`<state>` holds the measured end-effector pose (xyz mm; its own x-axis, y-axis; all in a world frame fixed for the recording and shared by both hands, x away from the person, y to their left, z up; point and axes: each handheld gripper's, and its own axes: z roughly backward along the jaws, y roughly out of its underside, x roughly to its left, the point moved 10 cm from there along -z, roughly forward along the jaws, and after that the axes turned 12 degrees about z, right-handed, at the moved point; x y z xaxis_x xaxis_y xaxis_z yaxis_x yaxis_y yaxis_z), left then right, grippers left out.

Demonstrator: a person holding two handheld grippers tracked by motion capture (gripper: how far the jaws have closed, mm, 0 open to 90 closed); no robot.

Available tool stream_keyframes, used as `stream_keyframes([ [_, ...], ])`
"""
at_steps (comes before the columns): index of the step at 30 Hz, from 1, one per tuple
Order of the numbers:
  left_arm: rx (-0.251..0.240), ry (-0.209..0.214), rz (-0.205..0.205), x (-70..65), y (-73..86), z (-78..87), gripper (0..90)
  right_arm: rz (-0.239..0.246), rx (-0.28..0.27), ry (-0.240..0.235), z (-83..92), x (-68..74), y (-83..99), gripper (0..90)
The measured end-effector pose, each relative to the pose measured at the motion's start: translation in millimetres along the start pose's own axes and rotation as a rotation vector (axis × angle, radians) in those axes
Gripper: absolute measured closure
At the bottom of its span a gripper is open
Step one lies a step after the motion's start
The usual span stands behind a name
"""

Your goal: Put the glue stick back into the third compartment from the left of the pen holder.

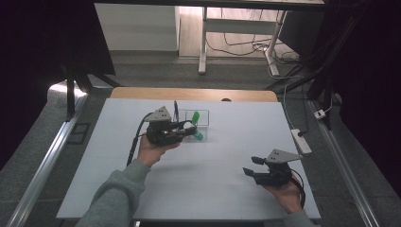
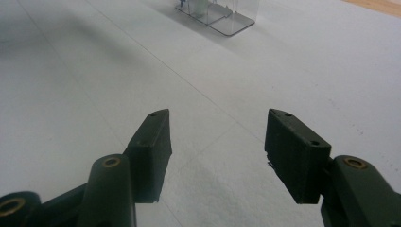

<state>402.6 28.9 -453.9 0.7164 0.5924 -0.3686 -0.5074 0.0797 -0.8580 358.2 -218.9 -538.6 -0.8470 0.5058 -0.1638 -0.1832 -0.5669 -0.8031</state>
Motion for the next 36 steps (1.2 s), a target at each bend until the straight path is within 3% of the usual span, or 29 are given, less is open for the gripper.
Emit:
stream_keyframes([
  [18, -0.014, -0.064, 0.018, 22.6, -30.5, -18.6, 64.1, -0.004, 0.011, 0.0, -2.4, -2.4, 2.0, 41.8],
  [25, 0.005, -0.113, 0.026, 37.2, -39.1, -29.8, 64.1, -0.009, 0.018, 0.001, -3.7, -3.3, 3.9, 41.8],
  [36, 0.076, -0.193, -0.016, 49.5, -47.0, -49.3, 64.0, -0.011, 0.028, 0.001, -5.1, -3.4, 6.0, 41.7],
])
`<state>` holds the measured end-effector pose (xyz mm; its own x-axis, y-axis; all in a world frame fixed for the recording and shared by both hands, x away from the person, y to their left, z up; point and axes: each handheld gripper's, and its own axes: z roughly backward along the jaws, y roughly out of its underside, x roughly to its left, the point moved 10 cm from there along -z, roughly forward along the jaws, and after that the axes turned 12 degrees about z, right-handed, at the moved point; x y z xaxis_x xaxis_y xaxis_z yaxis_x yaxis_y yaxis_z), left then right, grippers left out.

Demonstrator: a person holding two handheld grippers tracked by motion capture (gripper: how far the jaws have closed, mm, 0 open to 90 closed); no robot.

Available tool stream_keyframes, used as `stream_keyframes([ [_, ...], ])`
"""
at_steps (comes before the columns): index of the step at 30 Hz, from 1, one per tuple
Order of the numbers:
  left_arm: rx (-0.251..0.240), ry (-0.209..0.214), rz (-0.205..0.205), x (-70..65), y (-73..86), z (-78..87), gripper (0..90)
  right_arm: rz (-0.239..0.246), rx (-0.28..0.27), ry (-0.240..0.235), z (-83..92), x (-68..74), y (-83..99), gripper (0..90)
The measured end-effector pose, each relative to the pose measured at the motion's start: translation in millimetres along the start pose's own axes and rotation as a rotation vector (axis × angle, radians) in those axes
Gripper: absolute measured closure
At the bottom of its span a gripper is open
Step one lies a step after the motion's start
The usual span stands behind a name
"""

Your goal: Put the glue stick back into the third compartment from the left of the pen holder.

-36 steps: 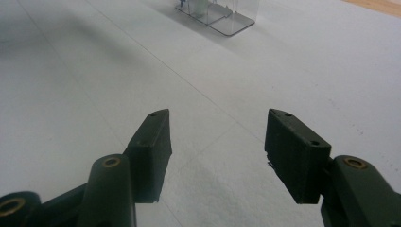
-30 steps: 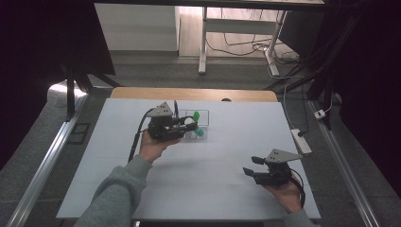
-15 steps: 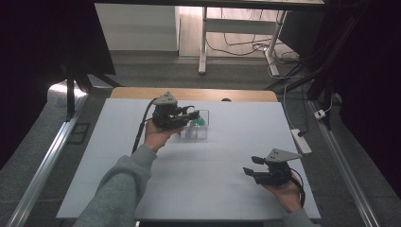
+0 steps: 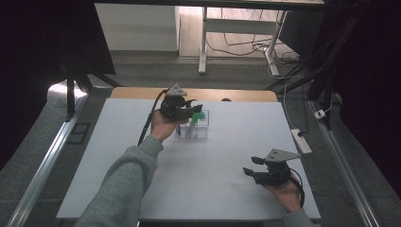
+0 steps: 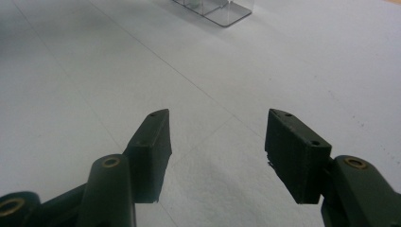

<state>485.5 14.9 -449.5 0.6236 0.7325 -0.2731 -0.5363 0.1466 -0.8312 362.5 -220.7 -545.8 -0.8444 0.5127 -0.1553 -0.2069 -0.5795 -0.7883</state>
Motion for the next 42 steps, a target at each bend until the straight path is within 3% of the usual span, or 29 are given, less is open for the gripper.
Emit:
stream_keyframes([
  [7, 0.036, -0.013, 0.0, 4.1, 2.3, -14.5, 63.6, 0.002, 0.004, 0.002, -0.5, -0.4, 0.8, 41.6],
  [9, 0.033, -0.008, 0.002, 3.9, 3.2, -16.7, 57.1, -0.001, 0.003, 0.001, -0.6, -0.4, 1.0, 41.6],
  [11, 0.024, 0.019, 0.008, 1.4, 2.6, -14.7, 47.5, -0.001, 0.002, -0.001, -0.7, -0.3, 1.0, 41.6],
  [18, -0.003, 0.064, -0.006, -7.7, 6.4, 0.4, 44.0, -0.002, 0.0, 0.003, -0.4, -1.0, 1.0, 41.6],
  [26, -0.009, 0.089, -0.027, -13.8, 28.9, 25.4, 44.1, -0.003, 0.0, 0.008, 0.8, -2.1, 1.1, 41.5],
  [34, 0.007, 0.072, -0.066, -12.7, 58.1, 47.4, 43.4, -0.006, 0.001, 0.011, 1.9, -4.8, 2.2, 41.5],
  [42, 0.02, 0.069, -0.057, -10.3, 86.2, 61.9, 43.3, -0.012, 0.002, 0.012, 1.4, -5.9, 3.0, 41.3],
])
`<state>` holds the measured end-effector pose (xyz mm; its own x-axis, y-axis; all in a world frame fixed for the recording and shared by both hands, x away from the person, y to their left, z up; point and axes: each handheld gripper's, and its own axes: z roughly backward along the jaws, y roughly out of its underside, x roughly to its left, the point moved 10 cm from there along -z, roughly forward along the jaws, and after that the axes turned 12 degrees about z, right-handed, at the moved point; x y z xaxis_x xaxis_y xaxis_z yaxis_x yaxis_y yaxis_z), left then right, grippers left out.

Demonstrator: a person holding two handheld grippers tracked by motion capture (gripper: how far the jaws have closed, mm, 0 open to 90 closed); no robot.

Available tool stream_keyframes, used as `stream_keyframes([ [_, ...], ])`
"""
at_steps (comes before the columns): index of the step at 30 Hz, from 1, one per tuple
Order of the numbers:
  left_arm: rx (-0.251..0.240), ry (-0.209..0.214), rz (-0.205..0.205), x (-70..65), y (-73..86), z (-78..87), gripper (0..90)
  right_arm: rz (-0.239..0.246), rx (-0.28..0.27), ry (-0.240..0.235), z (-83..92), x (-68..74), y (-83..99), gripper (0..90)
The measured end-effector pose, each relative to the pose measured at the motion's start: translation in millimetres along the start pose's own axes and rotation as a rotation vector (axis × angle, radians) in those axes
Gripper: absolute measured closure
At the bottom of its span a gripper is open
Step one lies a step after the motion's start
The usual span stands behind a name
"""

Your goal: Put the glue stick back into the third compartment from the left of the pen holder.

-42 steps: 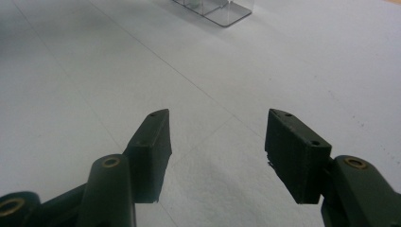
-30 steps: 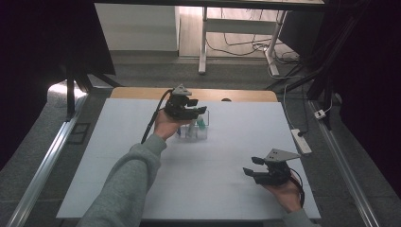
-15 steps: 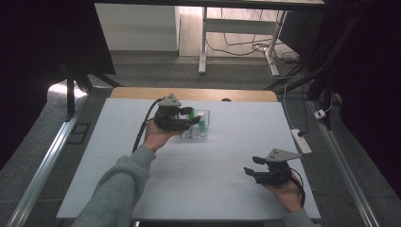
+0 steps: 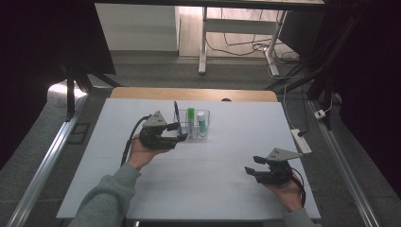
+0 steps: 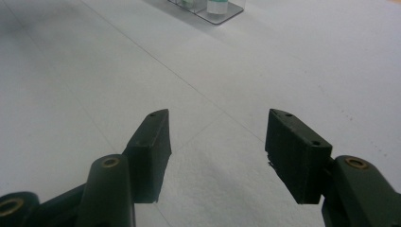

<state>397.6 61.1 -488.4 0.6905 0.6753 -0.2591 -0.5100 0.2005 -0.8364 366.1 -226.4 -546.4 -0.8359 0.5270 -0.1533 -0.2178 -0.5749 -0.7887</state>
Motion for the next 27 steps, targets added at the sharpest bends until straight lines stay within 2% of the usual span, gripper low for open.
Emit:
stream_keyframes([
  [10, -0.006, -0.02, 0.022, 2.3, 32.8, 23.1, 43.6, -0.004, 0.002, 0.006, 1.8, -2.8, 1.6, 41.3],
  [27, 0.043, -0.083, 0.037, 9.6, 94.2, 55.5, 42.5, -0.006, 0.001, 0.001, 3.1, -3.9, 1.7, 41.1],
])
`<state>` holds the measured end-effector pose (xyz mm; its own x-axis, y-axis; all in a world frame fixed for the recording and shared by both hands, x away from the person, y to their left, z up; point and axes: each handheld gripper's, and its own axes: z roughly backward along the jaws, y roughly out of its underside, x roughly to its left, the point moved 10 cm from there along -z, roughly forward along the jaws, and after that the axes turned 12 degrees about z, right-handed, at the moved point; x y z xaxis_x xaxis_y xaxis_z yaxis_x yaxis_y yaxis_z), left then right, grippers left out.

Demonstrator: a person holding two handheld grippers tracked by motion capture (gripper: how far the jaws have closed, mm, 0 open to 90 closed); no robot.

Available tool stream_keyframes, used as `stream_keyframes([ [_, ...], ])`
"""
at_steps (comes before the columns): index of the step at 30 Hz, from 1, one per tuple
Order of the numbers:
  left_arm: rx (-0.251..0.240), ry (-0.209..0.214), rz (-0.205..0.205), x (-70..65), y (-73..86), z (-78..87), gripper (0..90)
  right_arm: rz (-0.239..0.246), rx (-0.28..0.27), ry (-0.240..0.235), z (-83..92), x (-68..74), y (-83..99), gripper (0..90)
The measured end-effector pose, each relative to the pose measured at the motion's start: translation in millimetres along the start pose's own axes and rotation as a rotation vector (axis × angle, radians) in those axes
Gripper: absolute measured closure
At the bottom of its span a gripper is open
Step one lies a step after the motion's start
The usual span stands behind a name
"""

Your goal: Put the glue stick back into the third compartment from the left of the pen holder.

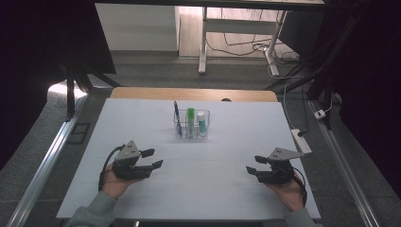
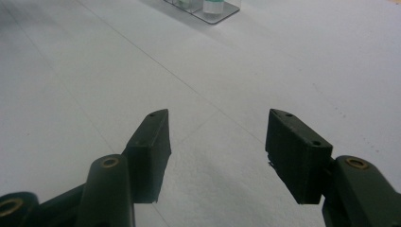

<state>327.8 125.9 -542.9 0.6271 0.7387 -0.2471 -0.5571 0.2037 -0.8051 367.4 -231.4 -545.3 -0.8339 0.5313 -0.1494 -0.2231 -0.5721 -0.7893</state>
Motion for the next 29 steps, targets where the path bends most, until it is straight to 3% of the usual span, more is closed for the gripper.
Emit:
stream_keyframes([
  [13, 0.01, -0.04, 0.038, 14.0, 25.5, 14.5, 41.3, -0.009, 0.0, 0.009, 6.2, -5.5, 3.9, 41.0],
  [29, 0.016, -0.043, 0.041, 16.2, 29.1, 14.7, 39.2, 0.004, -0.011, 0.008, 9.8, -5.3, 1.3, 39.4],
])
